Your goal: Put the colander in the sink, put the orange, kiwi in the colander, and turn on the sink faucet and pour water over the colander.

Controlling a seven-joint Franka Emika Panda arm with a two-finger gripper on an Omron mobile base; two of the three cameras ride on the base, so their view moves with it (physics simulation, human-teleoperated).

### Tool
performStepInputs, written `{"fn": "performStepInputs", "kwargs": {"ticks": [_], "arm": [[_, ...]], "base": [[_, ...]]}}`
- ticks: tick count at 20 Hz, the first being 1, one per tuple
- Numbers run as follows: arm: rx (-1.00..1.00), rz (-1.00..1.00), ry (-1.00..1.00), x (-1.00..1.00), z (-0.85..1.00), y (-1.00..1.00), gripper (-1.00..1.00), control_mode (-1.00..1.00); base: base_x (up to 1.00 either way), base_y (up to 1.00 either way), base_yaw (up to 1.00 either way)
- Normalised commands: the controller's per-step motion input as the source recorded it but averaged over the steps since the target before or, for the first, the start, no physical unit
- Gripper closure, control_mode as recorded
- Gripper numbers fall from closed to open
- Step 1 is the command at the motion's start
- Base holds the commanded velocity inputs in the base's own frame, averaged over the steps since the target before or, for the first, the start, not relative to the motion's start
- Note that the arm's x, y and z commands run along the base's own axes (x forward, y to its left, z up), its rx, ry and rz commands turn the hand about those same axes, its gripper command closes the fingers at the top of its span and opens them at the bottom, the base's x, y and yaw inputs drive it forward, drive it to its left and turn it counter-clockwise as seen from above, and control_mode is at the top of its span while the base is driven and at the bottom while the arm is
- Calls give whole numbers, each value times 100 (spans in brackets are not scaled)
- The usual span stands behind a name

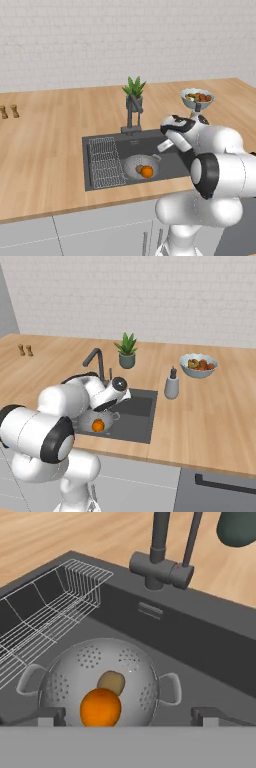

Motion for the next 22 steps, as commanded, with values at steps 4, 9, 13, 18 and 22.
{"fn": "performStepInputs", "kwargs": {"ticks": [4,9,13,18,22], "arm": [[0,0,-10,-24,53,-5,-100,-100],[3,0,-8,-2,49,0,-100,-100],[2,1,-23,7,7,-6,-100,-100],[7,1,-30,2,29,-6,-100,-100],[4,0,-34,-1,21,3,-100,-100]], "base": [[0,0,0],[0,0,0],[0,0,0],[0,0,0],[0,0,0]]}}
